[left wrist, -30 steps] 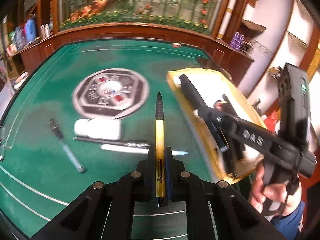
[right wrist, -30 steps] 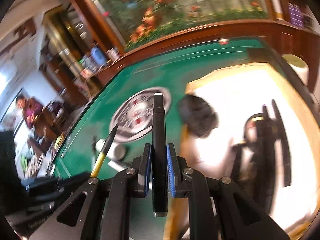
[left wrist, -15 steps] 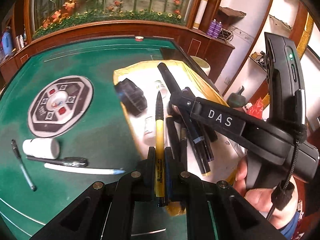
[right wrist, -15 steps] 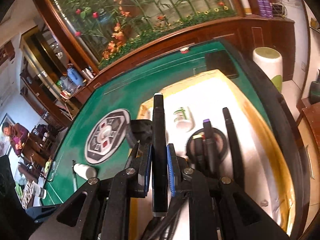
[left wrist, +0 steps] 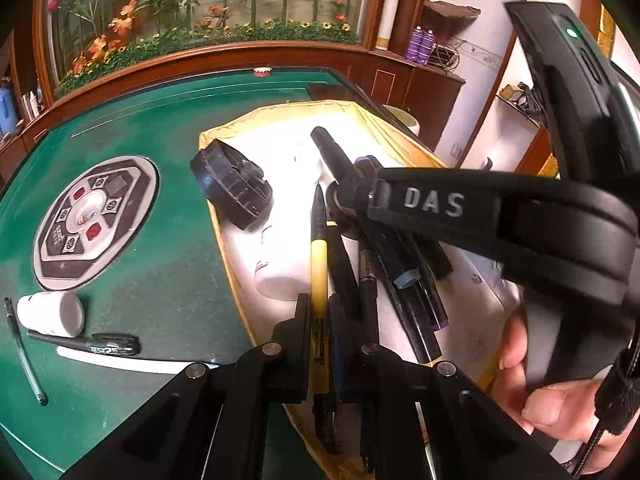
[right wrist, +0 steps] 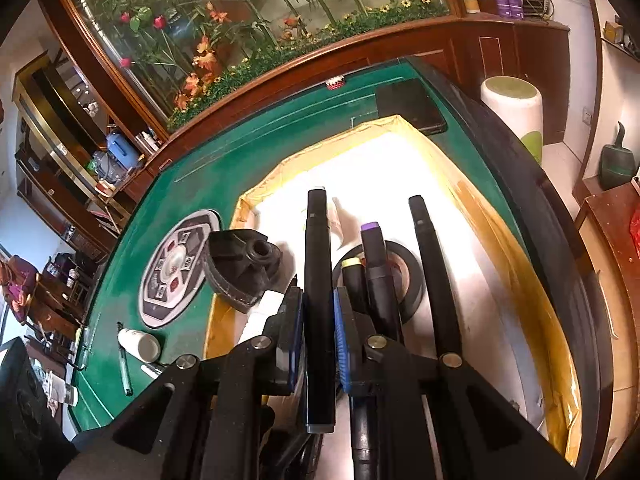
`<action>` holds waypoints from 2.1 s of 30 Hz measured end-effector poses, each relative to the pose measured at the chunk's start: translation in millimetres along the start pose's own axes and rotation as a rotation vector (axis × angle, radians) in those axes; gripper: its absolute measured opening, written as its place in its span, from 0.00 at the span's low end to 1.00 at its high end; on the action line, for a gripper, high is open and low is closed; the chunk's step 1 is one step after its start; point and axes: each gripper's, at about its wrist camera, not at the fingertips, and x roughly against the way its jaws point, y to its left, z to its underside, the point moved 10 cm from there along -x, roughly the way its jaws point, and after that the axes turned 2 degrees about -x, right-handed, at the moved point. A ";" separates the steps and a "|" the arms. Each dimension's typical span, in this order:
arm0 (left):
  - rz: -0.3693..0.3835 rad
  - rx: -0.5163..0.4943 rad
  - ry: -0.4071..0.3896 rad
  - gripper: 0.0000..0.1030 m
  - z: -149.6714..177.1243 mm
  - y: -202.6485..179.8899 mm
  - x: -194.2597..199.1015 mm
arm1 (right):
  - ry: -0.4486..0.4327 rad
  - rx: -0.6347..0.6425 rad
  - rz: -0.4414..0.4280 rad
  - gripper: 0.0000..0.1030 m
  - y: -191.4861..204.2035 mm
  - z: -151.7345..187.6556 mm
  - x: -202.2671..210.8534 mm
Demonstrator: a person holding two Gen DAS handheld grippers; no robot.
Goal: Organize rigid objects
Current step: 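Lower the yellow pen and marker into the tray and open both tools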
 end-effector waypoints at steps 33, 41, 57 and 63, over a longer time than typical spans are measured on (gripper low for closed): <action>-0.147 -0.114 -0.070 0.07 2.2 -2.4 -3.3 | 0.037 0.022 0.015 0.14 3.9 10.1 -9.2; -0.151 -0.116 -0.073 0.07 2.8 -2.6 -3.2 | 0.037 0.023 0.017 0.14 4.4 10.6 -9.2; -0.140 -0.118 -0.077 0.23 3.1 -7.6 0.2 | 0.029 0.027 0.025 0.14 -0.5 10.9 -7.3; -0.152 -0.133 -0.108 0.40 0.7 -10.4 7.1 | 0.016 0.027 0.019 0.14 -1.0 6.4 -1.6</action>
